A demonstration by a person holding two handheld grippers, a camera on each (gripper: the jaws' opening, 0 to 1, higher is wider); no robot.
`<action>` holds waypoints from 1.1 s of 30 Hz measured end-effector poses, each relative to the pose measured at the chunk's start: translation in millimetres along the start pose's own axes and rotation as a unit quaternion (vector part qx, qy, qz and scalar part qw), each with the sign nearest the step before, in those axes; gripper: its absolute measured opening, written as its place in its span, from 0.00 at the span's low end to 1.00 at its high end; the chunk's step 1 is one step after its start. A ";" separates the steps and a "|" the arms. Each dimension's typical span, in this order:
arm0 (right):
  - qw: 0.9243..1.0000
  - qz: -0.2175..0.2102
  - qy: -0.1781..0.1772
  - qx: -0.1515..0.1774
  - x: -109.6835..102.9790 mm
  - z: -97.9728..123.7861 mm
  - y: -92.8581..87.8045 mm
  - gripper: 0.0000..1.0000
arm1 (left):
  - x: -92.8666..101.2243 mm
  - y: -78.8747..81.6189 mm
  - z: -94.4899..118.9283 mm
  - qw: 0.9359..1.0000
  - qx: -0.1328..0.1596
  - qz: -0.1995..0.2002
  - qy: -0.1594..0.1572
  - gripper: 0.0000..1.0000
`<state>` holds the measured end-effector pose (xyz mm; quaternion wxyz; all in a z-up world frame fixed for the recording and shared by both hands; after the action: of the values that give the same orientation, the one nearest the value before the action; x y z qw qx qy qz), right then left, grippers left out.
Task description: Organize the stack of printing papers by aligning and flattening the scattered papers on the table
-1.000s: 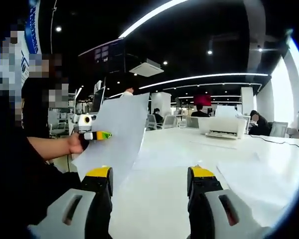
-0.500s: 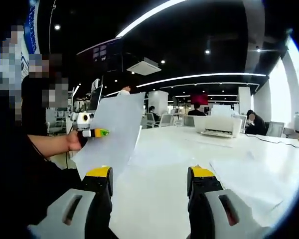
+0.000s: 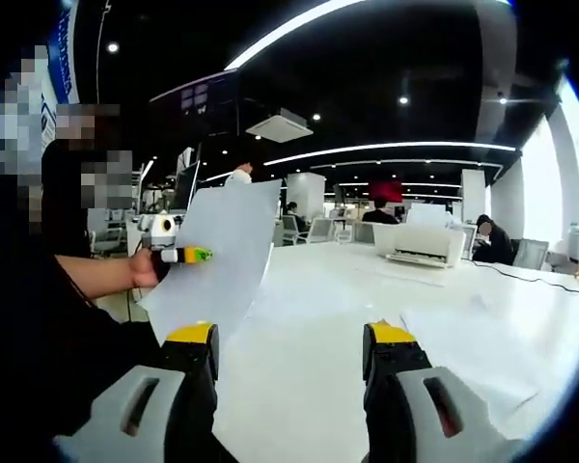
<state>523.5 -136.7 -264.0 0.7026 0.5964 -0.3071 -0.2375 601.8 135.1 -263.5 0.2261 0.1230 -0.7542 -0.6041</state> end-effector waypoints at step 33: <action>1.000 -0.004 -0.021 -0.015 27.1 30.0 -8.9 0.54 | 2.4 -0.6 -1.7 1.000 -0.001 -0.001 0.000 0.08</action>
<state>521.3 -178.0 -265.7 0.7036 0.5823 -0.3155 -0.2574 600.5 132.4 -263.4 0.2258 0.1235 -0.7533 -0.6053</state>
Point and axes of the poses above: the point that each gripper's makers call its tool centre point, and the gripper's own axes: z roughly backward along the fingers, x roughly to its right, y roughly out of its top, the point moved 2 cm from there along z, roughly backward along the fingers, and after that the axes turned 6 degrees about z, right-handed, at the moved point
